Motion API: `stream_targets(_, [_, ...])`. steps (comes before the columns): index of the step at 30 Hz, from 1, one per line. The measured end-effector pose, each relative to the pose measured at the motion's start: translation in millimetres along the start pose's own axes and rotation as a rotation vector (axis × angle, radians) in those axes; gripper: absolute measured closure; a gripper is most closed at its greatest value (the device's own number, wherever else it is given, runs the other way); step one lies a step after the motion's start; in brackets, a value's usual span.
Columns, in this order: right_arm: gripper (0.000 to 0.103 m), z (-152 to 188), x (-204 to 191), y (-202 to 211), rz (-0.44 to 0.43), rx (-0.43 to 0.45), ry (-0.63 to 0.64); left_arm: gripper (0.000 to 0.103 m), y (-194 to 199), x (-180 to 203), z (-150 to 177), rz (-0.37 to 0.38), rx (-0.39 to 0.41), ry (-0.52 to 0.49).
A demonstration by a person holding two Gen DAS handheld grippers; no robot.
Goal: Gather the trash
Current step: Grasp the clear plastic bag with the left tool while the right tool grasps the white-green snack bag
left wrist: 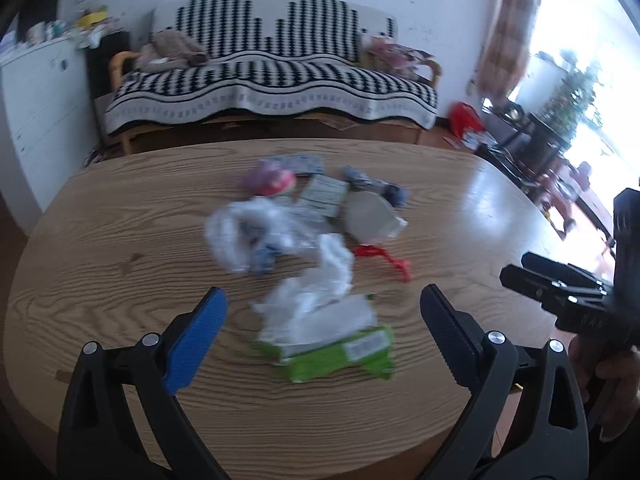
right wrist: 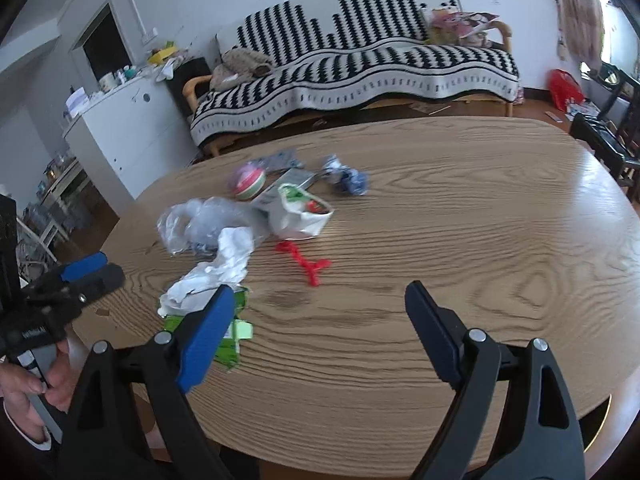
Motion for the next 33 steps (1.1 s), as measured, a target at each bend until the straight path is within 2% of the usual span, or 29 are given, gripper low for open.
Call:
stream_targets(5, [0.019, 1.0, -12.2, -17.6, -0.028, -0.015, -0.003, 0.009, -0.7, -21.3, -1.2, -0.030, 0.001, 0.029])
stream_targets(13, [0.019, -6.2, -26.9, -38.3, -0.024, -0.019, 0.000, 0.009, -14.2, -39.3, -6.7, -0.070, -0.005, 0.027])
stream_targets(22, [0.019, -24.0, -15.2, -69.9, -0.028, -0.033, -0.058, 0.009, -49.1, -84.2, -17.9, -0.127, -0.024, 0.122])
stream_targets(26, [0.019, -31.6, -10.0, -86.3, -0.030, -0.043, -0.088, 0.009, -70.9, -100.5, -23.1, -0.109, -0.044, 0.184])
stream_targets(33, [0.019, -42.5, 3.2, -123.8, -0.061, -0.087, -0.193, 0.009, -98.8, -90.9, -36.8, -0.040, -0.042, 0.218])
Point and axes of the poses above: each gripper's, at about its wrist camera, not at the fingertips, and y roughly against the way its jaws point, x to its right, z to its underside, the point moved 3 cm from there along -y, roughly the way its jaws point, and after that the axes turned 1 degree about -x, right-handed, at the moved point
